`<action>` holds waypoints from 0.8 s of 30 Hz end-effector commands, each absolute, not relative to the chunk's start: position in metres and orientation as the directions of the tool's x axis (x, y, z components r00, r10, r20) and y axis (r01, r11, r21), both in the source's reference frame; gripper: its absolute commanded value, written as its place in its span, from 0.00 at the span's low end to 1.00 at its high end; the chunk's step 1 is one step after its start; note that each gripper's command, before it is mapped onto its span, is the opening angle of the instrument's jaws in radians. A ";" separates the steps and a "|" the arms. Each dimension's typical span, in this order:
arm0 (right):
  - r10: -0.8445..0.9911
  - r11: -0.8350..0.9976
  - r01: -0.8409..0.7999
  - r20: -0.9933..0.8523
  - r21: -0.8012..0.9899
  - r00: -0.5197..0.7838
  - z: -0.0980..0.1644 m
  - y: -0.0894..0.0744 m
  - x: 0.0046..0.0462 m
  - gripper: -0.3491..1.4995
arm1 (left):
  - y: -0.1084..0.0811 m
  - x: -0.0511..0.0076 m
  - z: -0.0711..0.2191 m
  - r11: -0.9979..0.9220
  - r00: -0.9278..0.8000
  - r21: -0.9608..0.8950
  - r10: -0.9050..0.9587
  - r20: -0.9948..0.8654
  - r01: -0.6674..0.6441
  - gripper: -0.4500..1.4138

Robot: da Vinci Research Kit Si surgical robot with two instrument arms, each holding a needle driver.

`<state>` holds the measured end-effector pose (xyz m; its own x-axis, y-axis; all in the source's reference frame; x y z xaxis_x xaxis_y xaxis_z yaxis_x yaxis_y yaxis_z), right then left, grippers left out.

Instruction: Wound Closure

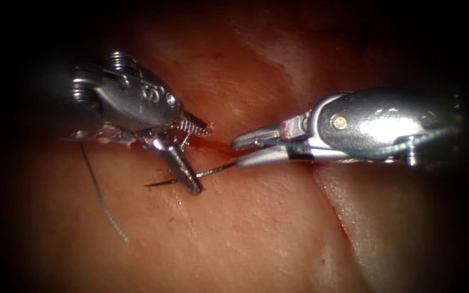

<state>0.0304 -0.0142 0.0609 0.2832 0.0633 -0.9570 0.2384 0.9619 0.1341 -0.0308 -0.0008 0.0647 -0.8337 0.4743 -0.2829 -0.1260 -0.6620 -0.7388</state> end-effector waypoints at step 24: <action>0.179 0.979 0.042 -0.932 0.202 0.315 0.061 -0.014 0.0313 0.87 | -0.002 -0.0319 0.066 -0.496 -0.801 -0.839 0.585 -0.130 -0.225 0.00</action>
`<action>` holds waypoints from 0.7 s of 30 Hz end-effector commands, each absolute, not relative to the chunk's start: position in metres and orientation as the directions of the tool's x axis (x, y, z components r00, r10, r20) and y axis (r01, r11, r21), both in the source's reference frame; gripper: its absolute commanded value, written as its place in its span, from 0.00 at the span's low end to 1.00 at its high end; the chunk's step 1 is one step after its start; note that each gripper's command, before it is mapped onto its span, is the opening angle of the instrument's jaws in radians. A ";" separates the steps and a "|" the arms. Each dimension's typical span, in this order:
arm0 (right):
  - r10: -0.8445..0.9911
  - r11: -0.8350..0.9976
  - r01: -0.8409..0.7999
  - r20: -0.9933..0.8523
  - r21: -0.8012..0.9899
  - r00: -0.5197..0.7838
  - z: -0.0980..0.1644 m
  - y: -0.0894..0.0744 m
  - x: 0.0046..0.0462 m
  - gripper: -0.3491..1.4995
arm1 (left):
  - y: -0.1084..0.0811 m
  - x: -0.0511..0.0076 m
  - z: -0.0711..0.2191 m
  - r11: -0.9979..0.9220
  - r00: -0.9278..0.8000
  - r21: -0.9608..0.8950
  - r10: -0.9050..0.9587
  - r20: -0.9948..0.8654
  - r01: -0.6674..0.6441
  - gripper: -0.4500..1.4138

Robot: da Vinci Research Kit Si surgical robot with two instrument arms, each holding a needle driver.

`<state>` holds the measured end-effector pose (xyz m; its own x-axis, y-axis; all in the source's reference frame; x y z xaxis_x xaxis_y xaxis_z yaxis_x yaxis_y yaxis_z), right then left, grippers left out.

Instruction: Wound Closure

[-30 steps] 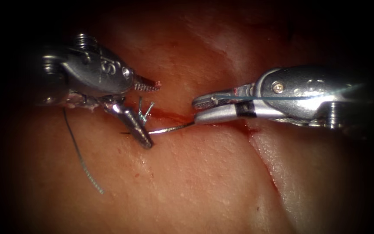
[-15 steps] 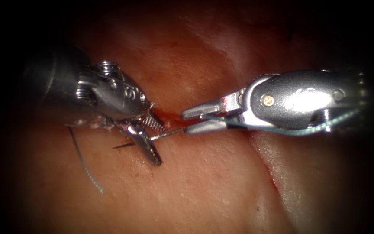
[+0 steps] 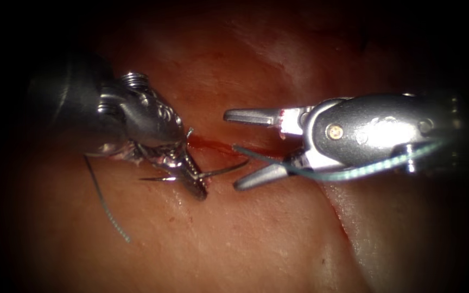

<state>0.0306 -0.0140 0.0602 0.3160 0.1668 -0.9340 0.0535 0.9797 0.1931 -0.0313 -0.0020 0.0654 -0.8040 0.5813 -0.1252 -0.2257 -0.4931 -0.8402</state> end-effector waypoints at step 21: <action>0.587 0.704 -0.620 -0.776 0.348 0.230 0.056 -0.012 0.0290 0.88 | -0.001 -0.0340 0.064 -0.389 -0.379 -0.803 0.898 -0.221 -0.452 0.00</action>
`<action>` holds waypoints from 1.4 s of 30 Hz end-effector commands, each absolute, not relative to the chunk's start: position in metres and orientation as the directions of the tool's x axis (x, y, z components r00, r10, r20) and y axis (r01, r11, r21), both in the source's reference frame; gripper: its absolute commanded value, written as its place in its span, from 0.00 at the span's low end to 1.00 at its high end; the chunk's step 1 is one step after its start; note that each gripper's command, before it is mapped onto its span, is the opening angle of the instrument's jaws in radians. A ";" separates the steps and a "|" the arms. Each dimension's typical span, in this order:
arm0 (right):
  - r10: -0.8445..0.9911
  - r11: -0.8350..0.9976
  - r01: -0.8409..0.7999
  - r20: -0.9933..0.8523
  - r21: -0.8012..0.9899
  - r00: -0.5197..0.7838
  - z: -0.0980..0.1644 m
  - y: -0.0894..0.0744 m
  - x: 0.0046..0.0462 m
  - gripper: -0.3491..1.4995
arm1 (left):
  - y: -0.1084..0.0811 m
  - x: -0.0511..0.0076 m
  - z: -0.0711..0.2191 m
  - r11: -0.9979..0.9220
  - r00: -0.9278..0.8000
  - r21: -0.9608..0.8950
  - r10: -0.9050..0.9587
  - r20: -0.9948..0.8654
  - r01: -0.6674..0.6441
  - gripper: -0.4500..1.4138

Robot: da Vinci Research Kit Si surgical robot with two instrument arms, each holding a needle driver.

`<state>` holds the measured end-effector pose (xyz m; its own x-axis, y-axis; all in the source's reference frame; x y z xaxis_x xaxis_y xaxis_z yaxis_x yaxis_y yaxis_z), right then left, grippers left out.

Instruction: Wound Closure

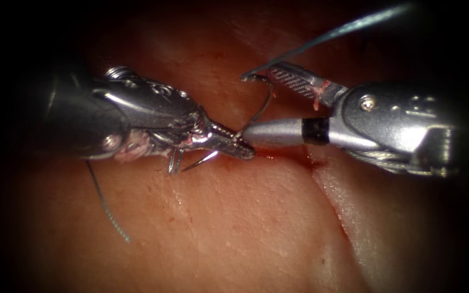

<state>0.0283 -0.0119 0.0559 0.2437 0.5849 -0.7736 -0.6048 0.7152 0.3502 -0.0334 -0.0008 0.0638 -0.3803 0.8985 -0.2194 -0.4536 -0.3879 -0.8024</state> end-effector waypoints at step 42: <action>0.357 0.806 -0.591 -0.821 0.031 0.445 0.058 -0.013 0.0312 0.00 | -0.001 -0.0342 0.064 -0.315 -0.280 -0.807 0.940 -0.194 -0.499 0.00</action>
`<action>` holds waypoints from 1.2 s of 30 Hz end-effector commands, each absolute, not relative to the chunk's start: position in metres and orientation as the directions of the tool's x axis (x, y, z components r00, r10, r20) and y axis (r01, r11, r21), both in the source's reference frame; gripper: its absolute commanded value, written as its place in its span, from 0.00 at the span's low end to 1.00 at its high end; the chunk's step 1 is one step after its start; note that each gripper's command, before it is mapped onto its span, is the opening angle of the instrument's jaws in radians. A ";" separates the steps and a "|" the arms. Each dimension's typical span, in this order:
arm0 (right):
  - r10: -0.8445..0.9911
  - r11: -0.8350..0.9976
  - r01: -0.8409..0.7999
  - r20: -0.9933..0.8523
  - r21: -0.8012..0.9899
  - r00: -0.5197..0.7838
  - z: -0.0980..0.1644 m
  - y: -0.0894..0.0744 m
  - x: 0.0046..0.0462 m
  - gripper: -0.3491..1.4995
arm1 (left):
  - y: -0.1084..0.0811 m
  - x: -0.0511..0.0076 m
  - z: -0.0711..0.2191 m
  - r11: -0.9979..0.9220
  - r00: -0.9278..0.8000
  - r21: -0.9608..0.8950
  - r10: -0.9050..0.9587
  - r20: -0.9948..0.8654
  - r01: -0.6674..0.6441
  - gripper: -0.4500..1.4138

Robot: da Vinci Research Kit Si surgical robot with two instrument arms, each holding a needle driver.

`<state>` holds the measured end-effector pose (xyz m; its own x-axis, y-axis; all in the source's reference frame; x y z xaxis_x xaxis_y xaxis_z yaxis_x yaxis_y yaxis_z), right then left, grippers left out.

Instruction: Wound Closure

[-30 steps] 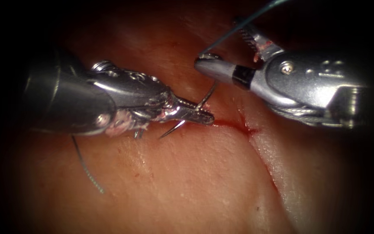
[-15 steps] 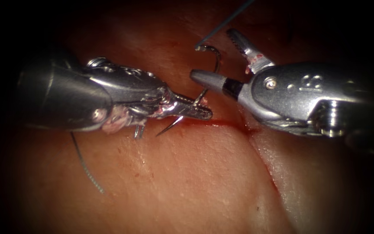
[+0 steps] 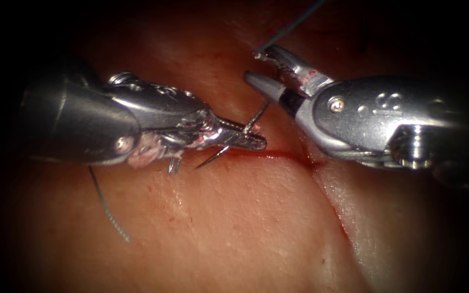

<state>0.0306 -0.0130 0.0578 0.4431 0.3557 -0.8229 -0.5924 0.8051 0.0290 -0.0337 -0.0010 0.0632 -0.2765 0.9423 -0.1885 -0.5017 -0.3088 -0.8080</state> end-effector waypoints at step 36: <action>-0.251 0.940 -0.162 -0.930 -0.301 0.269 0.064 -0.013 0.0292 0.00 | -0.006 -0.0322 0.066 -0.707 -0.486 -0.658 0.684 -0.544 -0.260 0.53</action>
